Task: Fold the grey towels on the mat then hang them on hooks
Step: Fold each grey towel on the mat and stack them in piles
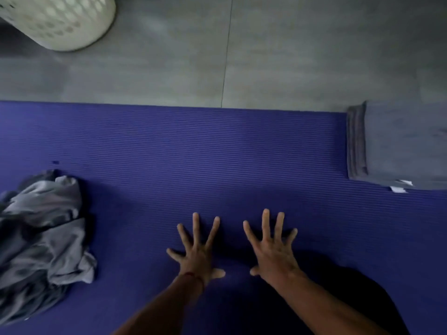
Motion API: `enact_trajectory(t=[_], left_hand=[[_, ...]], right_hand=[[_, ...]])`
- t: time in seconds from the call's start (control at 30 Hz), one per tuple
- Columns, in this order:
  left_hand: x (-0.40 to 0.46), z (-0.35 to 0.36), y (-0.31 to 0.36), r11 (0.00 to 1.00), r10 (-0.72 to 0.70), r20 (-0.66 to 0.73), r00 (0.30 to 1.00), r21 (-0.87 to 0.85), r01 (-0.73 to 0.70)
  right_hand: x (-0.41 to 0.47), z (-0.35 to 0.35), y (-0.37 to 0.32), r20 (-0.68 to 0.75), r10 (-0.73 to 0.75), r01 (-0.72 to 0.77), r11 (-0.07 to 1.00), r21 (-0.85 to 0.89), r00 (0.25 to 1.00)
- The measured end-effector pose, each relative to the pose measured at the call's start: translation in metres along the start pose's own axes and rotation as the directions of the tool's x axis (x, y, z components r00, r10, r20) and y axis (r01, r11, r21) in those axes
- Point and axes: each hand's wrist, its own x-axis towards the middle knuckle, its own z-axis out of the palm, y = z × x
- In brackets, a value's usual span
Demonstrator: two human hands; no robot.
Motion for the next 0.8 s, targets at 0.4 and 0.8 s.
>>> enact_trajectory(t=[0.4,0.8], left_hand=[[0.014,0.008,0.001,1.0,0.002,-0.018,1.0,0.017,-0.002],[-0.055,0.075,-0.071,0.92,0.389,-0.284,0.876,0.176,-0.351]], right_hand=[[0.004,0.002,-0.007,0.002,0.09,-0.09,0.996,0.026,0.996],[-0.048,0.013,-0.099,-0.12,0.029,0.025,0.908,0.419,0.992]])
